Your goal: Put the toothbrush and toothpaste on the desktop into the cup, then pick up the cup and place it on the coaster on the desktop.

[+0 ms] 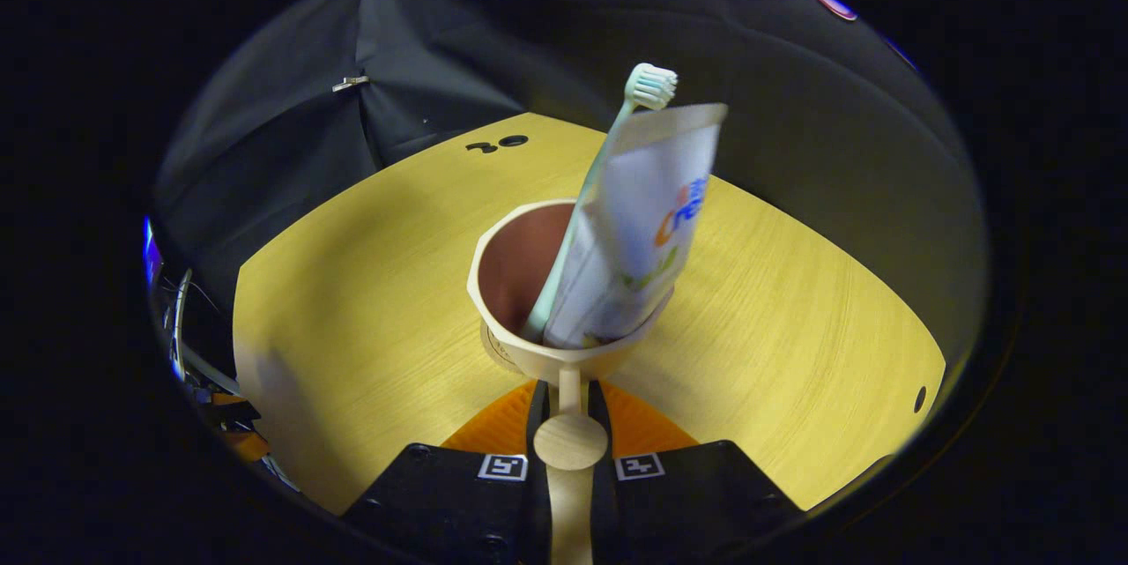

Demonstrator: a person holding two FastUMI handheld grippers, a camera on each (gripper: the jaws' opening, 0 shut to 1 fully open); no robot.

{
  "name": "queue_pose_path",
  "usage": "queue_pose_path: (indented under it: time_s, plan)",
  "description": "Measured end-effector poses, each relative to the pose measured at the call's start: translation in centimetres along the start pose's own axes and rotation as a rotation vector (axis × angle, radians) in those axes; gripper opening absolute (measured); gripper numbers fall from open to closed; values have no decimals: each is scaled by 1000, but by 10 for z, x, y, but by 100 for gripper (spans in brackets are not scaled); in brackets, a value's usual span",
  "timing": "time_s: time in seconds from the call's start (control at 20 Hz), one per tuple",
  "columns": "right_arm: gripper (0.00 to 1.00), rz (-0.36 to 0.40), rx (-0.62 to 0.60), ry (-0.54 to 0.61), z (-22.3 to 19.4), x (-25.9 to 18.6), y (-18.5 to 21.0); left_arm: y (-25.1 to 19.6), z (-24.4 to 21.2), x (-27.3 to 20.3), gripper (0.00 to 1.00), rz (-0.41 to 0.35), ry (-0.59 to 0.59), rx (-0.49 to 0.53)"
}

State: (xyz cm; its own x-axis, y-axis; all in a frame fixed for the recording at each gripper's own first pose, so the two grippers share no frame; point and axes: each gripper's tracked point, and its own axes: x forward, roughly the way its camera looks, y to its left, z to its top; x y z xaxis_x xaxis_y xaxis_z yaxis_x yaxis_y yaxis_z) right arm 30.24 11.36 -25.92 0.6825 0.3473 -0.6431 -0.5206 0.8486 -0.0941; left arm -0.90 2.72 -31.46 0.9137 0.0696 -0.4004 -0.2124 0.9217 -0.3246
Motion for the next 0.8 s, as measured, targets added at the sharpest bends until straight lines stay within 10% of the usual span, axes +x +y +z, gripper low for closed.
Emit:
queue_pose_path:
  time_s: [0.8]
  plan:
    - [23, -2, -54, 64, 4, 35, 21, 17, 9, 2, 70, 6, 6, -22]
